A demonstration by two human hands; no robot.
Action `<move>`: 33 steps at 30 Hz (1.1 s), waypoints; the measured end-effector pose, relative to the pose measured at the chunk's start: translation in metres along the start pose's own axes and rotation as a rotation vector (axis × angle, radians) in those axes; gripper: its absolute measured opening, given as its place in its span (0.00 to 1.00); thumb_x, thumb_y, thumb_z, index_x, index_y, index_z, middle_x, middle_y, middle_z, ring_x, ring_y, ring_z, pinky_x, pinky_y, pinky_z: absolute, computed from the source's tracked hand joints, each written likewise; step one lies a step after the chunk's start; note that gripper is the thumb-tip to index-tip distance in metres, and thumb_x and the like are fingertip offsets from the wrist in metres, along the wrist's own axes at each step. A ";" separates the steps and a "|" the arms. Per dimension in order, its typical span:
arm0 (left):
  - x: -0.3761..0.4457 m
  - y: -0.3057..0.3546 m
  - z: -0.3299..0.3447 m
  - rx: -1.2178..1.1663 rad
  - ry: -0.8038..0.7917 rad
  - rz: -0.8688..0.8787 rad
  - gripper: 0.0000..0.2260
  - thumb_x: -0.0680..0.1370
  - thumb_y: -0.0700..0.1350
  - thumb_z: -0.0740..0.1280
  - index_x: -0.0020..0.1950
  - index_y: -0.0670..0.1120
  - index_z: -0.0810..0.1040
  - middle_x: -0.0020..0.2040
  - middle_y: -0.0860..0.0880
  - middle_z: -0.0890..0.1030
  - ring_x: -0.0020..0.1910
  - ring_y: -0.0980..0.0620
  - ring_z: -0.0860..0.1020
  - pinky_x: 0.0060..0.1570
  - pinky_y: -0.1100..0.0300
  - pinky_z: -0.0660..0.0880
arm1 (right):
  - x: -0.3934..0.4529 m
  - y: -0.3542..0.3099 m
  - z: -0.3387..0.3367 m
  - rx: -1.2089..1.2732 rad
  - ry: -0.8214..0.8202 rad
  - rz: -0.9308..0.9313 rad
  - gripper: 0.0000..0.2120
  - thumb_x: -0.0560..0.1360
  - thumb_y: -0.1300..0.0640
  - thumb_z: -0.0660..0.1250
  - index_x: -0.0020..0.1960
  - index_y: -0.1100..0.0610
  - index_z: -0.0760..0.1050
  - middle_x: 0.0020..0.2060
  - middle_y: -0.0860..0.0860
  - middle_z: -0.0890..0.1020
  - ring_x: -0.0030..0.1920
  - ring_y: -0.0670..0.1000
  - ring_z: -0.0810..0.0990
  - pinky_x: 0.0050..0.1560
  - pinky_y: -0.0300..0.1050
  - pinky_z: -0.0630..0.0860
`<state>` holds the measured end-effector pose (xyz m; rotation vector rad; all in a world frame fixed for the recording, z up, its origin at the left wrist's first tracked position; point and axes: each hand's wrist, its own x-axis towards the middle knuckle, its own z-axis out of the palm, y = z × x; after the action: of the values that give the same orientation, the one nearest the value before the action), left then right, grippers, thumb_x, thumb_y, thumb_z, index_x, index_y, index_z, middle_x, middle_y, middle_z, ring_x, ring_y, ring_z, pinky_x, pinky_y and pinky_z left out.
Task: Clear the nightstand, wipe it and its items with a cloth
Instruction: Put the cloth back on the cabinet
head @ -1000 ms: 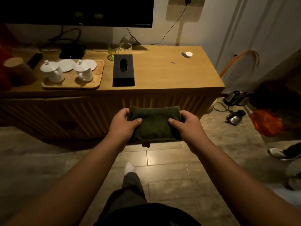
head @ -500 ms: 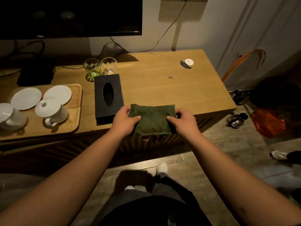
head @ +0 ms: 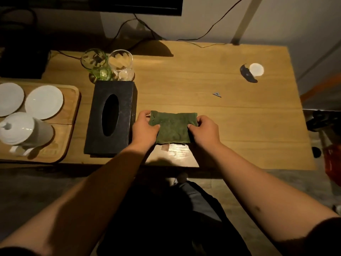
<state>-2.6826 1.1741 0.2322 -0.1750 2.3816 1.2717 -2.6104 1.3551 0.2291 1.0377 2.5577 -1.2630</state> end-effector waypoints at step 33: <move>-0.009 0.116 -0.017 0.996 -0.486 1.153 0.43 0.67 0.75 0.52 0.77 0.59 0.43 0.80 0.47 0.46 0.77 0.38 0.45 0.70 0.37 0.54 | -0.122 -0.018 -0.038 -0.483 0.321 0.191 0.45 0.67 0.24 0.51 0.77 0.43 0.43 0.78 0.50 0.44 0.77 0.55 0.44 0.72 0.61 0.54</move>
<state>-2.7154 1.2259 0.3331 1.7347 2.2948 0.1797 -2.5214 1.3112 0.3114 1.4039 2.6928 -0.4214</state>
